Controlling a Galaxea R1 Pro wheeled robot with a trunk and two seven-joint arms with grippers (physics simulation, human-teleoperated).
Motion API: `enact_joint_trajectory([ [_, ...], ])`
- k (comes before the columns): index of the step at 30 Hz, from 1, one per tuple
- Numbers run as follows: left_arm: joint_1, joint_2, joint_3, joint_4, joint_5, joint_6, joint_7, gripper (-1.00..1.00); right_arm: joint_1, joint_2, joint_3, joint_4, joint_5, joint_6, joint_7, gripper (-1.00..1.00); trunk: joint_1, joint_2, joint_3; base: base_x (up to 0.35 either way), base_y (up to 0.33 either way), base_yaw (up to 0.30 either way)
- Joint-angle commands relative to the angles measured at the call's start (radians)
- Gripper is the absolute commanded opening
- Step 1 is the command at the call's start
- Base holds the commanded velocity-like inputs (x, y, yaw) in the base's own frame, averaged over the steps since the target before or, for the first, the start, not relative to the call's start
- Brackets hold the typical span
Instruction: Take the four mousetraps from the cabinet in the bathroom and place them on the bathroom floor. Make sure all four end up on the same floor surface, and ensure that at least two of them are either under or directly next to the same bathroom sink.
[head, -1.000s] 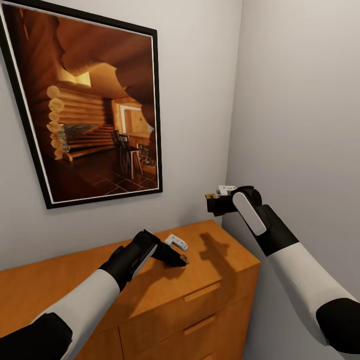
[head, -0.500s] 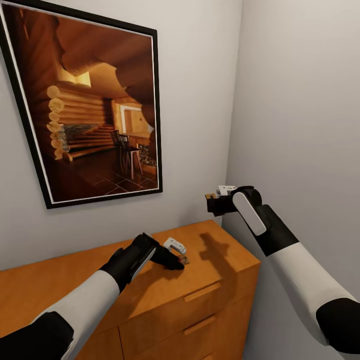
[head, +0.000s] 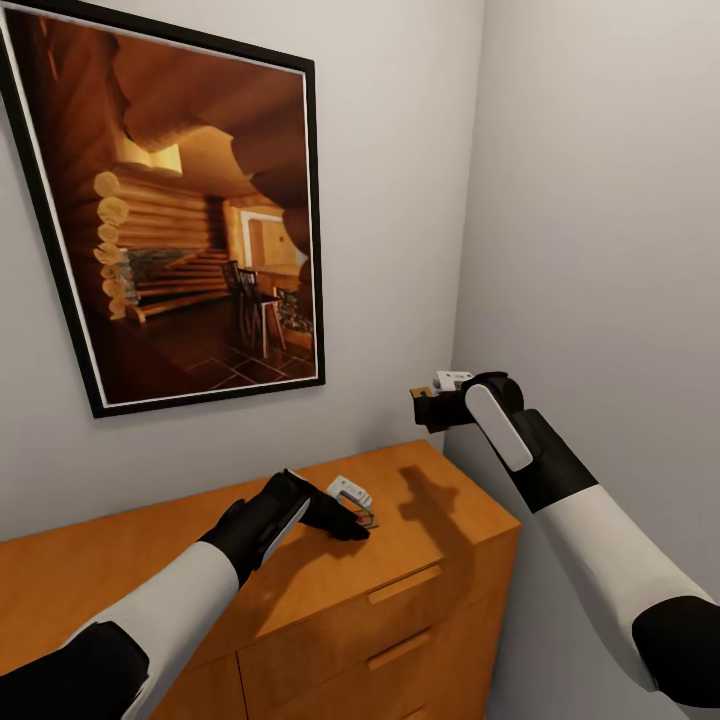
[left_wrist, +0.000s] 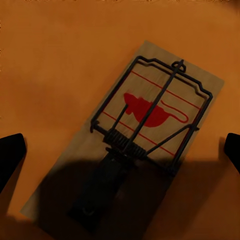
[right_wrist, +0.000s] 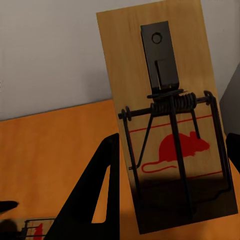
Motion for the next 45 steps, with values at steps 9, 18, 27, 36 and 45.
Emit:
enact_joint_trajectory([
  [9,0.000,0.000,-0.003,0.051,-0.004,0.004,0.002,1.00,-0.001,-0.001,0.002,-0.001,-0.012,0.001,-0.008,-1.00,0.000,-0.001,-0.002,0.000,0.000,0.000],
  [18,0.000,0.001,-0.003,0.070,-0.002,0.004,0.002,1.00,-0.001,-0.001,0.002,-0.001,-0.012,0.001,-0.008,-1.00,0.000,-0.001,-0.002,0.000,0.000,0.000],
  [27,0.000,0.002,-0.002,0.076,-0.002,0.003,0.002,1.00,-0.001,-0.001,0.002,-0.001,-0.012,0.001,-0.008,-1.00,0.000,-0.001,-0.002,0.000,0.000,0.000],
  [36,0.000,0.001,-0.001,0.076,-0.003,0.003,0.002,-1.00,-0.001,-0.001,0.002,-0.001,-0.012,0.001,-0.008,-1.00,0.000,-0.001,-0.002,0.000,0.000,0.000],
  [45,0.000,0.002,-0.001,0.077,-0.002,0.004,0.002,-1.00,-0.001,-0.001,0.002,-0.001,-0.012,0.001,-0.008,-1.00,0.000,-0.001,-0.002,0.000,0.000,0.000],
])
